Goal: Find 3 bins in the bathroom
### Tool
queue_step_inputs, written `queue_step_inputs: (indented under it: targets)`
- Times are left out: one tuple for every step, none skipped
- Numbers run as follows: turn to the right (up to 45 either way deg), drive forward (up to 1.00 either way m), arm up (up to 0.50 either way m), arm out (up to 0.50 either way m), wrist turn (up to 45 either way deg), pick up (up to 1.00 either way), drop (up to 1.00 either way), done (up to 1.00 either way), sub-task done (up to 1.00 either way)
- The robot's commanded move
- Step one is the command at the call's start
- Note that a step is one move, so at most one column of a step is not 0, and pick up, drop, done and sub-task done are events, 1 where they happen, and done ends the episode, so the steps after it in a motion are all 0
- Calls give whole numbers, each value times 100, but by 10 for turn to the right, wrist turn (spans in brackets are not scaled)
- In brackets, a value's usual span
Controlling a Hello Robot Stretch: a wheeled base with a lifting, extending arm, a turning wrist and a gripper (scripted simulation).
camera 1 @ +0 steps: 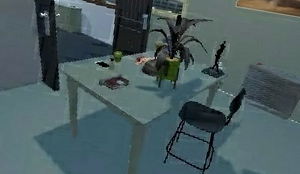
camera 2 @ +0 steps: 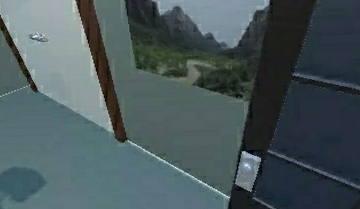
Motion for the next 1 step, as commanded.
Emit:
queue_step_inputs:
  targets:
    - [0, 15, 0, 0, 0, 0, 0, 0, 0]
